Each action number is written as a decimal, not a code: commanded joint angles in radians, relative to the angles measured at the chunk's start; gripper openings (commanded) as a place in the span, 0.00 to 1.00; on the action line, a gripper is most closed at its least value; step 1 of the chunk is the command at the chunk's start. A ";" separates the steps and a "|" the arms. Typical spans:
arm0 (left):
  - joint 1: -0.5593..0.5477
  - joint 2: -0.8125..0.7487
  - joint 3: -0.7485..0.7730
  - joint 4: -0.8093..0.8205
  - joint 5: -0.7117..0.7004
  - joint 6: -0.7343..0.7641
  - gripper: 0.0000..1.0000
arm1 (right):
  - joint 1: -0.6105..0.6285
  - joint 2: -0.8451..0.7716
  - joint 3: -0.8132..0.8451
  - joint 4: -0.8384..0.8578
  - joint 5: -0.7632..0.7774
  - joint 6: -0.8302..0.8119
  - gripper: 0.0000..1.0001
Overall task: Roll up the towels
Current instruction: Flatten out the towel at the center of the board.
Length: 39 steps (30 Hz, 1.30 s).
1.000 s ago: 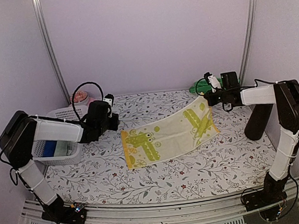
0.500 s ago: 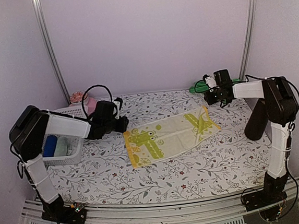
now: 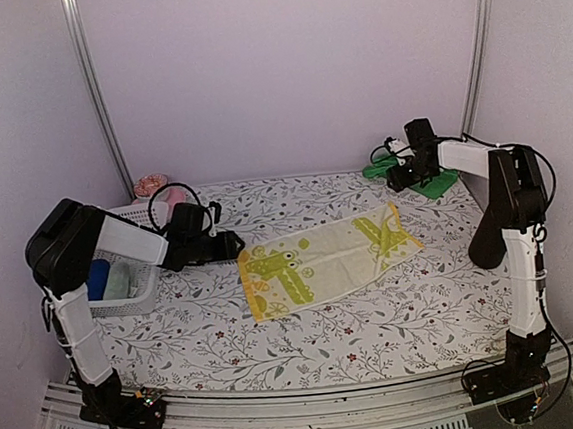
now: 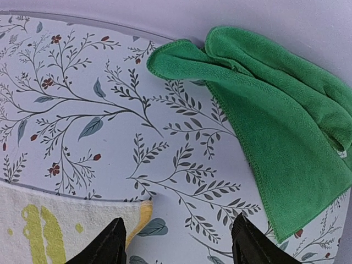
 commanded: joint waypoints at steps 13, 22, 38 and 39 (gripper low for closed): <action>0.028 0.135 0.023 0.061 0.134 -0.092 0.53 | -0.005 -0.116 -0.005 -0.078 -0.156 0.065 0.67; 0.027 0.147 0.008 0.074 0.139 -0.101 0.42 | -0.005 -0.126 -0.009 -0.065 -0.151 0.066 0.67; -0.025 0.047 0.020 0.096 0.012 0.059 0.00 | -0.005 -0.082 0.013 -0.064 -0.121 0.030 0.66; -0.045 0.021 0.017 0.090 -0.033 0.100 0.00 | -0.005 -0.070 0.025 -0.072 -0.117 0.025 0.66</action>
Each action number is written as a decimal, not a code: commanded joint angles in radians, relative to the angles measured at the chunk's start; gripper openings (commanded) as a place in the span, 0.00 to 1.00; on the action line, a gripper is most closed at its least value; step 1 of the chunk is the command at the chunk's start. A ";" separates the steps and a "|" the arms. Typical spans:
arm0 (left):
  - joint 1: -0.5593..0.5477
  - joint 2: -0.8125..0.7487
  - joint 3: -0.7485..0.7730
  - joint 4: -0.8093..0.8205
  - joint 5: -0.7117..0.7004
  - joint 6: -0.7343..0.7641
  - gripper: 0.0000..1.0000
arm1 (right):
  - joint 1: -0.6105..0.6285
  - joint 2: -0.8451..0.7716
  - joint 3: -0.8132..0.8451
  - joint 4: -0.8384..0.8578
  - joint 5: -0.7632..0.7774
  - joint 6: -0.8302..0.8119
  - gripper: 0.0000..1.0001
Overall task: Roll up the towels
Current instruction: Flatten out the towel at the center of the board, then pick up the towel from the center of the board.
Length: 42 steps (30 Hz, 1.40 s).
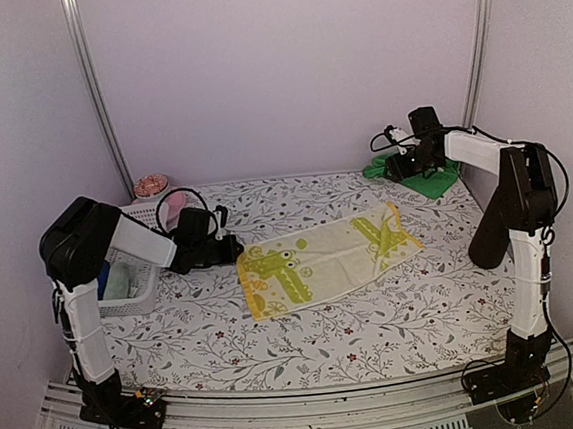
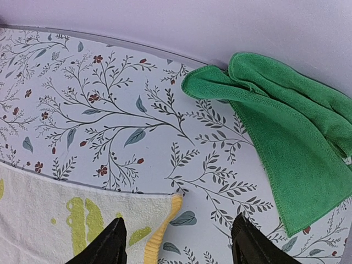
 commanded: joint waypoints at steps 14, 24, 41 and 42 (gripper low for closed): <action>-0.232 -0.256 -0.085 0.070 -0.525 0.390 0.00 | -0.003 0.262 0.221 -0.189 -0.034 -0.064 0.75; -0.309 -0.268 -0.104 0.165 -0.731 0.462 0.00 | -0.003 0.320 0.271 -0.239 -0.079 -0.057 0.73; -0.368 -0.233 -0.086 0.216 -0.834 0.539 0.00 | -0.003 0.390 0.351 -0.226 -0.100 0.038 0.61; -0.370 -0.231 -0.085 0.216 -0.834 0.542 0.00 | -0.003 0.391 0.352 -0.225 -0.102 0.035 0.60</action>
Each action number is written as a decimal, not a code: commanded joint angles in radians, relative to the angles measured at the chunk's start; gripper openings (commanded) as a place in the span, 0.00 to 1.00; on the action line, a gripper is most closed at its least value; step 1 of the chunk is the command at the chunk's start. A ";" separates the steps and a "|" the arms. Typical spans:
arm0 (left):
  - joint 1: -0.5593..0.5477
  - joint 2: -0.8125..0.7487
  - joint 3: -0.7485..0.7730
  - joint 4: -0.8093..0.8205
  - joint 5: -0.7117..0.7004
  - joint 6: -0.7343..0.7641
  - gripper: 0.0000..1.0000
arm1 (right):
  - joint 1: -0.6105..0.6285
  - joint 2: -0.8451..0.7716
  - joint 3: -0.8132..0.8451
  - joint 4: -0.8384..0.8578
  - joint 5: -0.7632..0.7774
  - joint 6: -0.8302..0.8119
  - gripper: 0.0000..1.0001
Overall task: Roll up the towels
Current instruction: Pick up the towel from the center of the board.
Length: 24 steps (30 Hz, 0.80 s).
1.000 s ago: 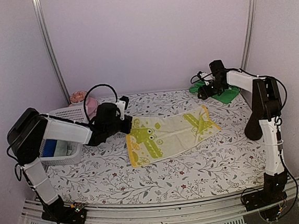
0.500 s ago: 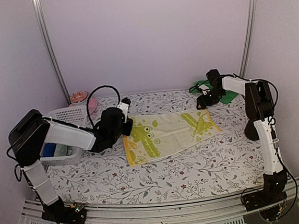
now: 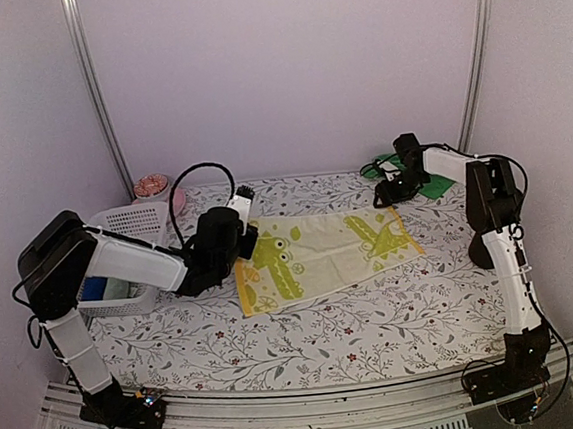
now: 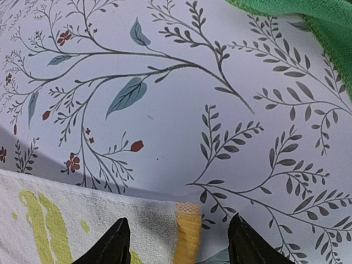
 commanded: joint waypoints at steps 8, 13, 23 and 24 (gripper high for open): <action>-0.031 0.017 0.013 0.044 -0.037 0.025 0.00 | -0.003 0.051 0.031 -0.005 -0.039 -0.012 0.49; -0.038 0.019 0.019 0.041 -0.041 0.028 0.00 | -0.004 0.055 0.031 0.016 -0.042 0.004 0.39; -0.044 0.029 0.024 0.033 -0.045 0.027 0.00 | -0.016 0.054 0.031 0.063 -0.055 0.015 0.18; -0.044 0.030 0.025 0.033 -0.045 0.026 0.00 | -0.016 0.056 0.031 0.065 -0.060 0.012 0.14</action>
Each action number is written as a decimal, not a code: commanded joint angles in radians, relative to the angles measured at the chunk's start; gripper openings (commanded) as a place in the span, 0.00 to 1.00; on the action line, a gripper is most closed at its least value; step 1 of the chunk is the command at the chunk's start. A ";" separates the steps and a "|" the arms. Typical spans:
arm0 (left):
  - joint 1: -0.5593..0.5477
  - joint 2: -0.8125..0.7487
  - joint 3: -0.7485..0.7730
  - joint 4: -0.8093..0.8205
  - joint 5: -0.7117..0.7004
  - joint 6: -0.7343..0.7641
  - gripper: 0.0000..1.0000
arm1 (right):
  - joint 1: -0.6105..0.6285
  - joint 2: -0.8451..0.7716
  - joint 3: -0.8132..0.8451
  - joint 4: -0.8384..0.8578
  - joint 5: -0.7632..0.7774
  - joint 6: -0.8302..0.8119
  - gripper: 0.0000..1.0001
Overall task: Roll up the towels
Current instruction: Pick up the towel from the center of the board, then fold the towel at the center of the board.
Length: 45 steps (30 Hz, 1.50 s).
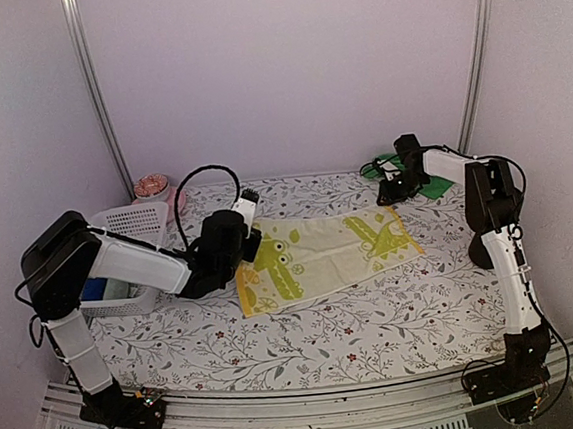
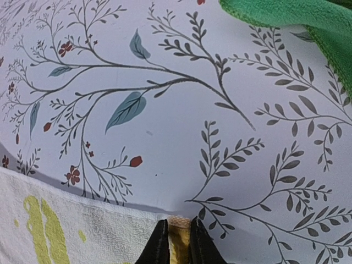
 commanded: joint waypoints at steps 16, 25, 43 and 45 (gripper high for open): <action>0.035 0.037 0.101 -0.025 0.005 -0.009 0.00 | -0.058 -0.242 -0.259 0.349 -0.167 0.053 0.02; 0.111 0.039 0.132 -0.002 0.138 0.021 0.00 | -0.093 -0.529 -0.633 0.644 -0.138 0.083 0.01; 0.215 0.236 0.262 0.029 0.239 0.116 0.00 | -0.099 -0.461 -0.665 0.770 -0.201 0.031 0.02; 0.214 0.212 0.225 0.047 0.249 0.111 0.00 | -0.110 -0.476 -0.682 0.771 -0.228 0.020 0.02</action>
